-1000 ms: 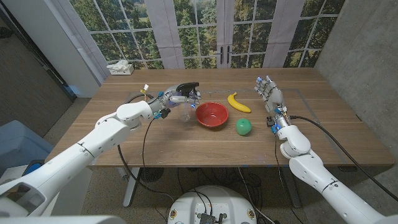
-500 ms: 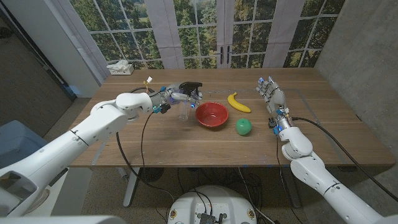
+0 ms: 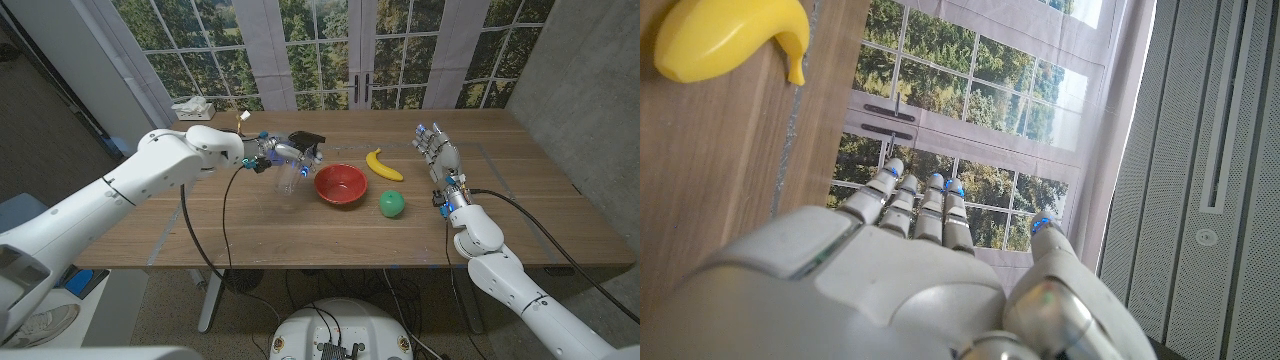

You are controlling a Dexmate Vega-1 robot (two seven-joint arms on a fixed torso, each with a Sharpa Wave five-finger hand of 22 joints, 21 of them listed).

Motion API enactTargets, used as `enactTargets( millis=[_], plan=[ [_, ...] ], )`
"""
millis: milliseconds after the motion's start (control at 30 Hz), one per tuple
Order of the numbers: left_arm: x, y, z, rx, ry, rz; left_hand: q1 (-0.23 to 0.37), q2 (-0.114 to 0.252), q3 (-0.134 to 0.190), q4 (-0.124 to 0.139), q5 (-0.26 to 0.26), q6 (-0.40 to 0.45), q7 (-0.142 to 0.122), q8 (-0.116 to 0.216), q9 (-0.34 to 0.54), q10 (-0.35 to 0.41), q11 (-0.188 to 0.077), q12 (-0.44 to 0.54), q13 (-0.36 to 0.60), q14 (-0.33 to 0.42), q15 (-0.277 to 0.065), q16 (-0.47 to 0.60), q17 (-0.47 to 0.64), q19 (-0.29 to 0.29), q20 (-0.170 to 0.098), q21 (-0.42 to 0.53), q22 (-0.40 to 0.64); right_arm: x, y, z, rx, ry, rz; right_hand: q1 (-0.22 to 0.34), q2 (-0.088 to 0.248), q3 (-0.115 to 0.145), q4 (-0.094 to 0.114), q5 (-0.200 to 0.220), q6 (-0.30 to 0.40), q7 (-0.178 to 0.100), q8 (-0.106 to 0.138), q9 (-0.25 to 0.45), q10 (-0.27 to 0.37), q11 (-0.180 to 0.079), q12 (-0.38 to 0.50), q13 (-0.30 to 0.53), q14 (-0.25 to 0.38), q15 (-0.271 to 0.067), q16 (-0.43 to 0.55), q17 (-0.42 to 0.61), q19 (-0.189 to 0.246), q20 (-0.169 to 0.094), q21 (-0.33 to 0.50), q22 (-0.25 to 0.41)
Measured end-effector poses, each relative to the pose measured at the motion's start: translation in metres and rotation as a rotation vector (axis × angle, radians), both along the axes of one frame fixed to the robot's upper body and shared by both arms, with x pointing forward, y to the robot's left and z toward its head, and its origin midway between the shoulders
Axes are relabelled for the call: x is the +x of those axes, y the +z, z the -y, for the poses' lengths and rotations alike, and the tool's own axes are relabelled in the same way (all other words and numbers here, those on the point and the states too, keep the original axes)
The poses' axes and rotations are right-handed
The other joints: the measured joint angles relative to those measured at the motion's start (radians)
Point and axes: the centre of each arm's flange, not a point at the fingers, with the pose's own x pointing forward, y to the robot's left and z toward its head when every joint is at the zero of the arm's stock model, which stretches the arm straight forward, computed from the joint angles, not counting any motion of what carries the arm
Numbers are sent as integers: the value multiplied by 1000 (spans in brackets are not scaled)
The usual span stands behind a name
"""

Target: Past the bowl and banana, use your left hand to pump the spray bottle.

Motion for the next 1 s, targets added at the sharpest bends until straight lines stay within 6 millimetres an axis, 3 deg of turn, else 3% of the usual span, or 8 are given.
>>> enactTargets(
  millis=[400,1000],
  plan=[
    [-4,15,0,122,52,-37,0,0,1,1,3,0,7,-13,0,8,15,-10,0,0,0,0,0,5,-1,42,-14,0,-1,-1,0,4,4,0,0,0,-9,0,4,-4,0,0,0,0,0,0,0,0,0,0,0,0,0,0],
    [-2,22,0,143,151,-45,9,-9,1,1,11,5,13,-21,8,15,21,-9,16,2,2,0,31,13,2,81,-22,5,1,-2,-1,8,-1,0,0,0,-9,0,4,-4,0,0,4,-4,0,0,0,0,0,0,0,0,0,0]
  ],
)
